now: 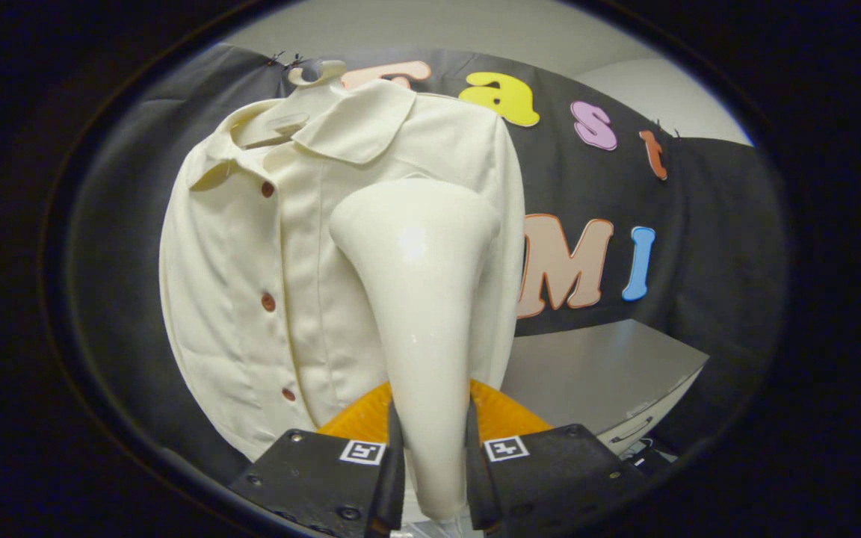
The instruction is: Iron the clothes twice with a garment steamer, once on the left side and once on the right side.
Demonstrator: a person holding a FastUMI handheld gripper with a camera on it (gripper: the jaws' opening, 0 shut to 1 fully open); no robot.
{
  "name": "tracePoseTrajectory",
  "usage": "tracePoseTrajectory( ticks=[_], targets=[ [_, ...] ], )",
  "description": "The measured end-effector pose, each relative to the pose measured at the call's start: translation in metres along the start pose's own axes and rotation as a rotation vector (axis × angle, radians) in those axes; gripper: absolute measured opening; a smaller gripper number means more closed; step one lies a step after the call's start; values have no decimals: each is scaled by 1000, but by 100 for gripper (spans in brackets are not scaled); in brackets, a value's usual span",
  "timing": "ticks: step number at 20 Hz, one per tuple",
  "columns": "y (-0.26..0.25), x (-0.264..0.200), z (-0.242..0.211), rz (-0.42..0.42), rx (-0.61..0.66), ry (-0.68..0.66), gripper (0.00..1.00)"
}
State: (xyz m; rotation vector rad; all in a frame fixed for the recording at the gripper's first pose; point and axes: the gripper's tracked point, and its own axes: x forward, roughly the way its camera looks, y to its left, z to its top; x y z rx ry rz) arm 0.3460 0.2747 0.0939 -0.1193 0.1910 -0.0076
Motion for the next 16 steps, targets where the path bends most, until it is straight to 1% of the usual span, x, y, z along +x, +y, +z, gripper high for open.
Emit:
tracePoseTrajectory(
  ticks=[4,9,13,16],
  targets=[
    [-5,1,-29,-25,26,15,34],
    [-10,-1,-76,-45,27,51,34],
    [-5,-4,-117,-37,51,91,34],
    [-3,-8,-156,-44,45,138,34]
  ],
)
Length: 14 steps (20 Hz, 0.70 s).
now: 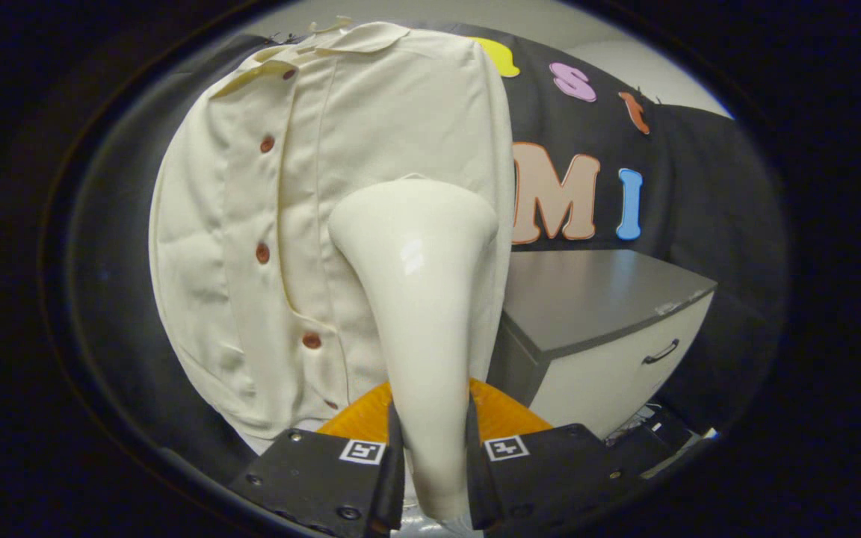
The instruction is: Iron the clothes twice with a garment steamer, once on the left side and once on the right side.
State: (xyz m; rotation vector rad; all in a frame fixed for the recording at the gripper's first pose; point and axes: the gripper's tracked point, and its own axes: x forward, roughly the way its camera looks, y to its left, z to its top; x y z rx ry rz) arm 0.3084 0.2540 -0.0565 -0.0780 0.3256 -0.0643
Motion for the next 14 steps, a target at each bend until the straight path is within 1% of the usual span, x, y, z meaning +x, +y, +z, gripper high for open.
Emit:
tracePoseTrajectory(
  ticks=[4,10,14],
  targets=[
    [0,2,-48,-11,9,42,34],
    [-5,0,-105,-24,6,105,34],
    [-7,-3,-137,-19,25,145,34]
  ],
)
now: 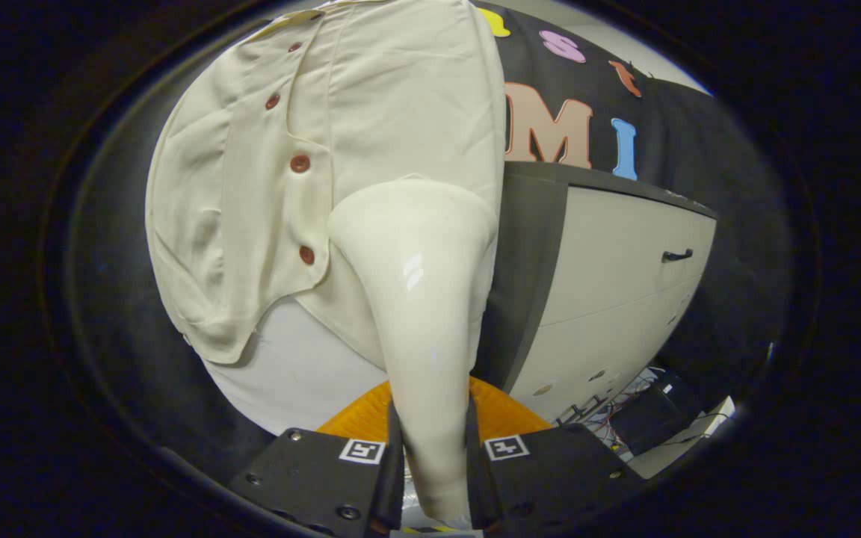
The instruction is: Iron the clothes twice with a garment steamer, once on the left side and once on the right side.
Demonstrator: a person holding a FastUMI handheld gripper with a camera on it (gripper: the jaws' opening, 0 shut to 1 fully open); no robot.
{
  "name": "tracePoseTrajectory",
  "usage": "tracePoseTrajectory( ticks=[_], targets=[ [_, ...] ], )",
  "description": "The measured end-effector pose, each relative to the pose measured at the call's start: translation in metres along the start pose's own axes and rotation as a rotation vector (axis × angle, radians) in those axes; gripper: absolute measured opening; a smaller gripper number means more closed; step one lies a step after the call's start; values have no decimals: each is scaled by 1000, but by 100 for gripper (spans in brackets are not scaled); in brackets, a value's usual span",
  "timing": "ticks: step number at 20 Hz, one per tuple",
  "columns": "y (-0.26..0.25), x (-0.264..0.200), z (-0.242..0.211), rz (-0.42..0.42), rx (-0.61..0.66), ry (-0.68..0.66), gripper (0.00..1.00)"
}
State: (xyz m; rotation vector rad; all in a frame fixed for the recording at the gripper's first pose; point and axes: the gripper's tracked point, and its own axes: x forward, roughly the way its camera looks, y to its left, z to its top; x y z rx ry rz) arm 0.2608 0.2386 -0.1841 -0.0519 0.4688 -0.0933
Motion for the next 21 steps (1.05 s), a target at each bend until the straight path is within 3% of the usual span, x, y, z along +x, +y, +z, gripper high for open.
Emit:
tracePoseTrajectory(
  ticks=[5,10,16,21],
  targets=[
    [-8,1,-27,2,26,10,34],
    [-10,-27,-50,-1,17,38,34],
    [1,-86,-38,5,7,-20,34],
    [11,-139,2,11,-22,-95,34]
  ],
)
